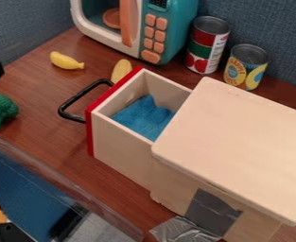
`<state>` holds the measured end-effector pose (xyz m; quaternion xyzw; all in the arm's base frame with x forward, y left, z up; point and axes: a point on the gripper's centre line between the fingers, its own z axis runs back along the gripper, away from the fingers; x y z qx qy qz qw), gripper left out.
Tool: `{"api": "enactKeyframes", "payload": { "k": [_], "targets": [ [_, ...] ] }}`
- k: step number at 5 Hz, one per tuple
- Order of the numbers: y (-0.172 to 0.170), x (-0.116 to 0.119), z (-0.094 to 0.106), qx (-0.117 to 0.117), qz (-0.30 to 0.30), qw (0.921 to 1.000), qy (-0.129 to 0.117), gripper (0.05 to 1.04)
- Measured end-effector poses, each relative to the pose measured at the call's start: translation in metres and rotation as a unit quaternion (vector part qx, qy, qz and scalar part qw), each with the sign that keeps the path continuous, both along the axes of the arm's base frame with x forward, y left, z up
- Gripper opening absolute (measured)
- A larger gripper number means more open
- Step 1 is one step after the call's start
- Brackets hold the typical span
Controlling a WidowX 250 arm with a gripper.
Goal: Take the object in the drawer and put it on the bottom left of the table
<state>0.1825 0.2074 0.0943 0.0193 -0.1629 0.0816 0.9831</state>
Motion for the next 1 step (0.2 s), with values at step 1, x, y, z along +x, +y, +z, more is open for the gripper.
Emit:
{"api": "enactKeyframes", "payload": {
  "k": [1],
  "targets": [
    [-0.0036, 0.0074, 0.0307, -0.03, 0.0, 0.9994, -0.017, 1.0]
  ]
}}
